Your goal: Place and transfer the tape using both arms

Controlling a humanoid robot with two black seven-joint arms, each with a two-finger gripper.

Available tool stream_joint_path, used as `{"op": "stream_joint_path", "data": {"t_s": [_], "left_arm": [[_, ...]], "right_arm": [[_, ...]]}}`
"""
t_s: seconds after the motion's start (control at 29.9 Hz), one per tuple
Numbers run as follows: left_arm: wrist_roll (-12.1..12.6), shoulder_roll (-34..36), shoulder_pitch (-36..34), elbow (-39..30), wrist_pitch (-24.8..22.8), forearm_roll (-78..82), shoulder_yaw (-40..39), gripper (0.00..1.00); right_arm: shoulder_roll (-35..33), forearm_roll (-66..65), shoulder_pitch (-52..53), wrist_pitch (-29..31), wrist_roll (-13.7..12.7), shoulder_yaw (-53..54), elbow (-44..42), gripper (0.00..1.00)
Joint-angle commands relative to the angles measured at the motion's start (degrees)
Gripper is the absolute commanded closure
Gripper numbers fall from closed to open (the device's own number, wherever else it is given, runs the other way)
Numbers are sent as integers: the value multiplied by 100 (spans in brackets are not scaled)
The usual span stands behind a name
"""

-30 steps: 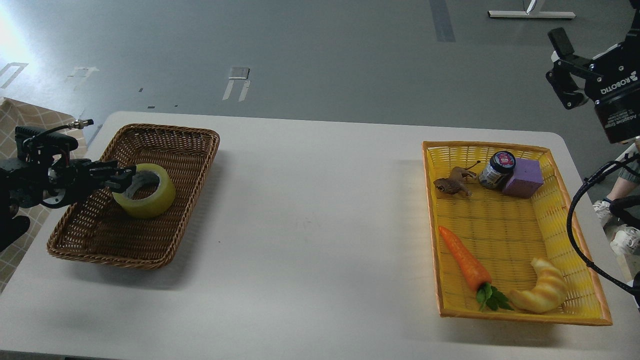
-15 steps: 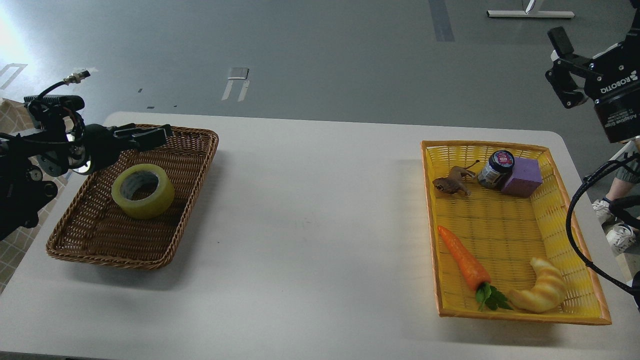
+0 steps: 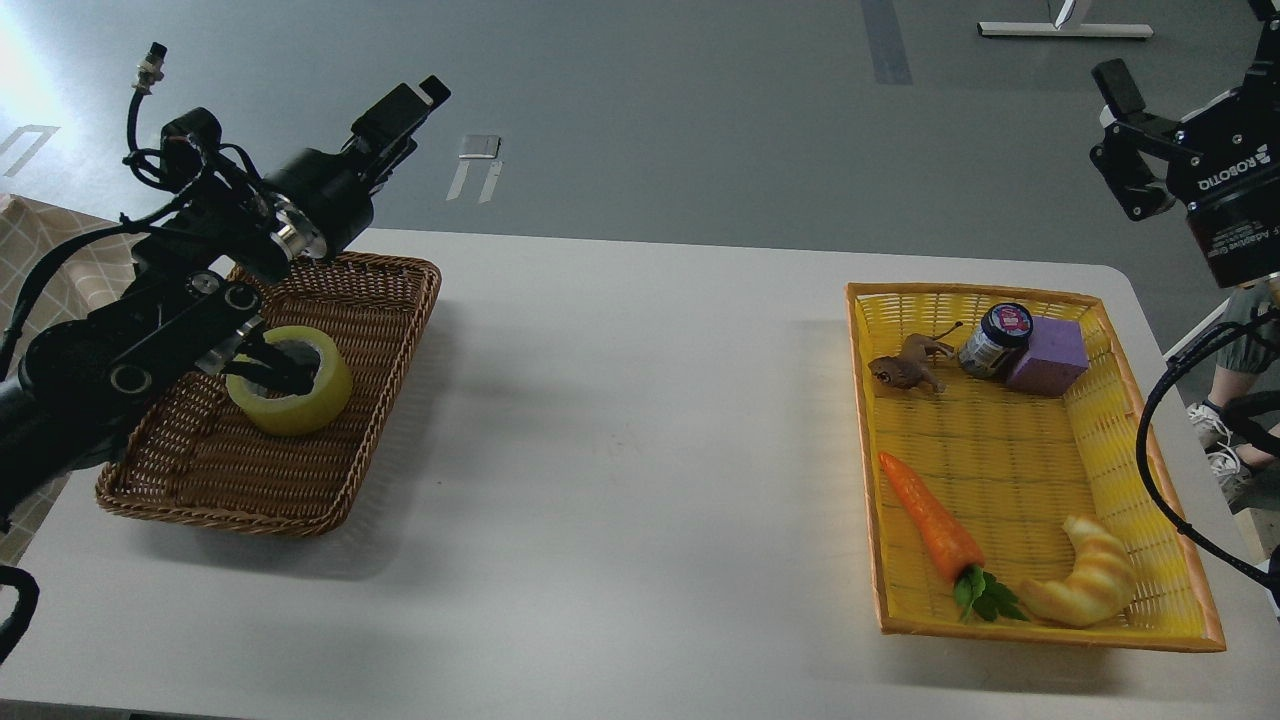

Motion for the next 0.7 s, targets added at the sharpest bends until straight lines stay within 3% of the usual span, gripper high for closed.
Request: {"op": "stream_joint_path", "data": {"t_s": [0.0, 0.2, 0.33, 0.67], "left_arm": [[-207, -376, 25, -69, 27, -247, -357, 2], [-304, -922, 86, -623, 27, -590, -710, 2], [-331, -1308, 508, -1229, 10, -599, -893, 2], [-313, -2118, 632, -1379, -228, -704, -1773, 2]], "right_arm": [[-1, -1, -8, -1, -7, 2, -12, 0], [-1, -1, 62, -1, -33, 2, -39, 0], [51, -1, 62, -1, -42, -7, -74, 0], [420, 17, 273, -1, -376, -68, -285, 0]]}}
